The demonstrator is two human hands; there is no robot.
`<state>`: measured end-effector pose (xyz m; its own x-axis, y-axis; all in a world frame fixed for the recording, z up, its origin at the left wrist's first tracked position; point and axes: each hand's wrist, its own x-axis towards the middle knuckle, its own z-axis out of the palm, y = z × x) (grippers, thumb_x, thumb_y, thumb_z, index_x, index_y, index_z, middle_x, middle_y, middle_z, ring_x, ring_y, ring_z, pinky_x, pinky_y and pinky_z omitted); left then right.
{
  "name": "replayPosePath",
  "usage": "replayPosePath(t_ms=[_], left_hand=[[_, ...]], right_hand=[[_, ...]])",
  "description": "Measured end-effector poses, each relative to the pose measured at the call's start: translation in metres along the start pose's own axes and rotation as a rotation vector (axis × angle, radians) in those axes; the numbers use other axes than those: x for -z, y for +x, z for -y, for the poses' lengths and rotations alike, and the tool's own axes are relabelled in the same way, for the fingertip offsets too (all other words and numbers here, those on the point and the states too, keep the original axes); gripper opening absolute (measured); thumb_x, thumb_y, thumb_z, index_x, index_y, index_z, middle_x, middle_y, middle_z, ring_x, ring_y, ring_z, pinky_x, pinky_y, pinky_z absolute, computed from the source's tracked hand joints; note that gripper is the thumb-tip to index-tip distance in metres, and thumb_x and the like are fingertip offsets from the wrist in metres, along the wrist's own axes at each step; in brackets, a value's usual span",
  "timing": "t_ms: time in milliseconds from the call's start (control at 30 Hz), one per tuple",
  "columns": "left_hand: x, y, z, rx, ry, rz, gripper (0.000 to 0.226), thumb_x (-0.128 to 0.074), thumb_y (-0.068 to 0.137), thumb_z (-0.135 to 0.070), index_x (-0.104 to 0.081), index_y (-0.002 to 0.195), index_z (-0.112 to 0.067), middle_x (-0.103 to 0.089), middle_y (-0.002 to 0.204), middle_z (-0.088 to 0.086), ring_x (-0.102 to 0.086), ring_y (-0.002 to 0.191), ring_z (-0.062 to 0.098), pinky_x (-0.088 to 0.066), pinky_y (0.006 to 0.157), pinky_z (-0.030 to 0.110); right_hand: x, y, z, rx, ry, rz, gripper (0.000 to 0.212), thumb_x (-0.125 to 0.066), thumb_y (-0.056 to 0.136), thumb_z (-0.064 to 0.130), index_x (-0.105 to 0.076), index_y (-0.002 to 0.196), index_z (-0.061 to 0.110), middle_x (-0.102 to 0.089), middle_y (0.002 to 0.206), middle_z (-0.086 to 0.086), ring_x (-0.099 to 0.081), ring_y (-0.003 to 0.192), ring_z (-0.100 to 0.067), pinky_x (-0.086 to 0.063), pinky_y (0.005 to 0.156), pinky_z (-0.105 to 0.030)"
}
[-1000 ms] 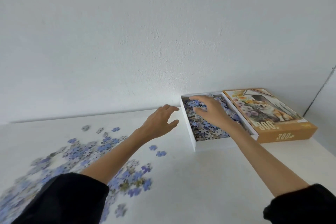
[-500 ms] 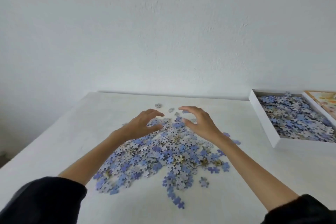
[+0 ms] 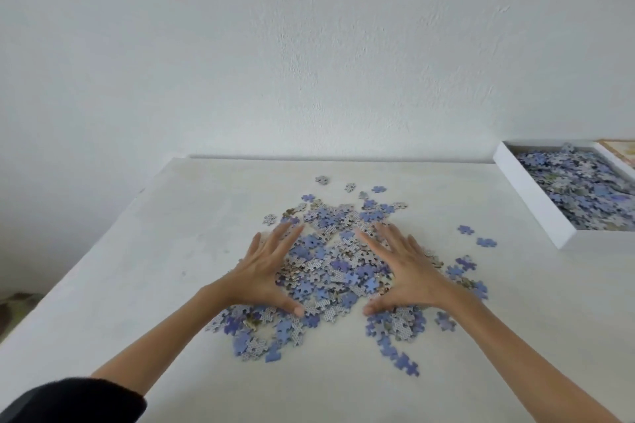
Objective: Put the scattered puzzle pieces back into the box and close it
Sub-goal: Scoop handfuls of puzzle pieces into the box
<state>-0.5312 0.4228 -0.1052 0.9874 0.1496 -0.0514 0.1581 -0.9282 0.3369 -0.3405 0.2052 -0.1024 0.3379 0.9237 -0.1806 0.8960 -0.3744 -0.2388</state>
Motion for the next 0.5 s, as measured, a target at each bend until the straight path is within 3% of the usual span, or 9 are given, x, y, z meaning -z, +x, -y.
replayPosePath(t_ms=[100,233,367,433,500], left_hand=[[-0.004,0.011,-0.008,-0.069,0.003,-0.002,0.131,-0.034,0.041,-0.097,0.027,0.140,-0.036,0.026,0.153,-0.005,0.020,0.141,0.014,0.016,0.110,0.044],[-0.009,0.016,-0.011,-0.116,0.054,-0.067,0.124,-0.032,0.050,-0.094,0.015,0.145,-0.030,-0.003,0.156,-0.004,0.000,0.140,0.008,0.004,0.113,0.034],[-0.011,0.019,-0.010,-0.155,0.038,-0.153,0.104,-0.040,0.060,-0.085,-0.020,0.145,-0.029,-0.035,0.140,-0.005,-0.028,0.126,0.013,-0.023,0.104,0.029],[-0.012,0.020,-0.012,-0.202,0.020,-0.194,0.085,-0.046,0.065,-0.077,-0.036,0.135,-0.031,-0.048,0.122,-0.007,-0.039,0.108,0.011,-0.036,0.090,0.026],[-0.014,0.022,-0.014,-0.234,-0.005,-0.241,0.070,-0.053,0.068,-0.069,-0.047,0.121,-0.025,-0.053,0.111,-0.004,-0.046,0.095,0.014,-0.045,0.079,0.027]], right_hand=[[-0.002,0.011,0.007,0.022,-0.062,0.022,0.120,-0.028,0.035,0.094,0.040,0.123,0.048,0.039,0.143,0.001,0.030,0.134,-0.022,0.016,0.106,-0.046],[-0.002,0.018,0.009,0.047,-0.055,-0.014,0.116,-0.026,0.039,0.094,0.029,0.131,0.048,0.031,0.146,0.009,0.026,0.136,-0.016,0.014,0.106,-0.043],[-0.002,0.020,0.011,0.079,-0.007,-0.151,0.102,-0.031,0.052,0.092,-0.007,0.140,0.048,-0.006,0.151,0.014,-0.002,0.138,-0.011,-0.008,0.114,-0.043],[-0.001,0.024,0.013,0.078,0.047,-0.237,0.096,-0.034,0.056,0.082,-0.032,0.138,0.033,-0.026,0.142,0.011,-0.016,0.126,-0.007,-0.024,0.108,-0.038],[-0.001,0.028,0.017,0.081,0.137,-0.291,0.089,-0.041,0.059,0.072,-0.049,0.128,0.016,-0.038,0.132,0.007,-0.021,0.113,-0.003,-0.030,0.100,-0.029]])
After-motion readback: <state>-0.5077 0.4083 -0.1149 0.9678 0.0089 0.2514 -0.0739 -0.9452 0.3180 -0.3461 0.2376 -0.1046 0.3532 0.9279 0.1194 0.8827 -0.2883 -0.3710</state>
